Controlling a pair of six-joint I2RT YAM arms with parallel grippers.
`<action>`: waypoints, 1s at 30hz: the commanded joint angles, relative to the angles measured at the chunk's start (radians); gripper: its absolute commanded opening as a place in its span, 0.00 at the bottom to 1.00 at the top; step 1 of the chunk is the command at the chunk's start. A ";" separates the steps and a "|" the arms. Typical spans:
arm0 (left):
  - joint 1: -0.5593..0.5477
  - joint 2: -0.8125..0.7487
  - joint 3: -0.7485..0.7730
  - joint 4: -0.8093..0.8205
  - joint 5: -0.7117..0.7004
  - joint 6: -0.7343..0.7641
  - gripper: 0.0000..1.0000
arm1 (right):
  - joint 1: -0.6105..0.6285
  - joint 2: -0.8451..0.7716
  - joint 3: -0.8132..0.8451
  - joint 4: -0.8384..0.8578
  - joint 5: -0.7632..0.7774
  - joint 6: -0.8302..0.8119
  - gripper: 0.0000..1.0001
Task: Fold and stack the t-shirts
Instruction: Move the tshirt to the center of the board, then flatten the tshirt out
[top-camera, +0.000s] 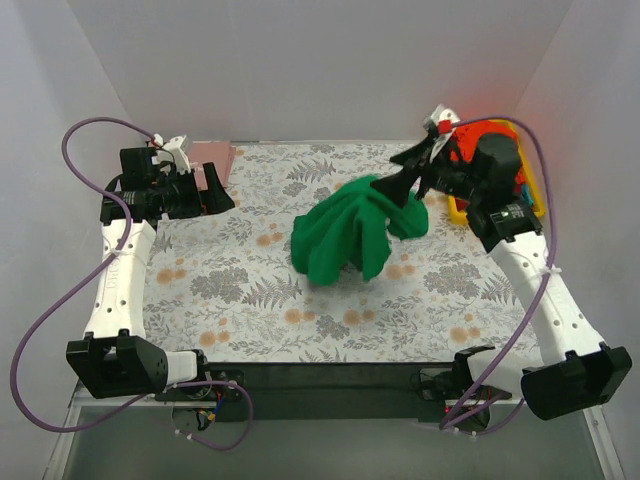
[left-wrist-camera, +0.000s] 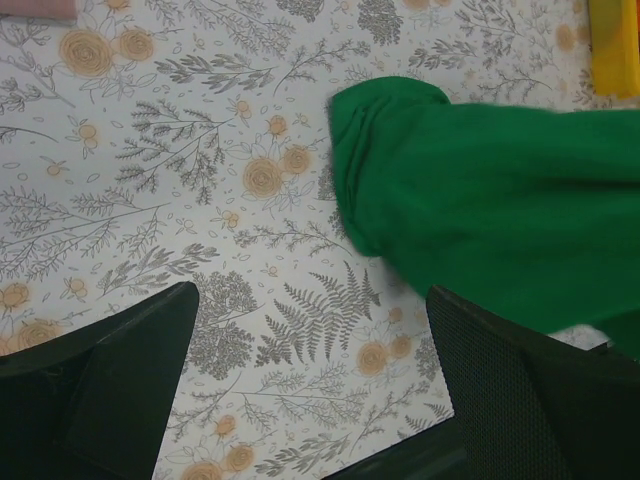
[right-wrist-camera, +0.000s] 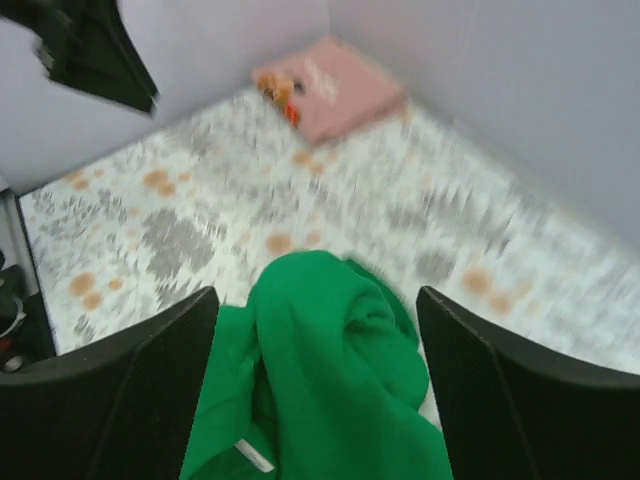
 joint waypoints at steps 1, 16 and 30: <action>0.001 -0.024 -0.015 -0.026 0.090 0.093 0.98 | 0.009 -0.030 -0.152 -0.194 0.128 -0.154 0.92; -0.226 0.069 -0.349 0.052 0.144 0.334 0.86 | -0.039 0.242 -0.348 -0.401 0.184 -0.303 0.72; -0.612 0.061 -0.529 0.237 -0.104 0.336 0.81 | -0.039 0.463 -0.408 -0.403 0.270 -0.342 0.55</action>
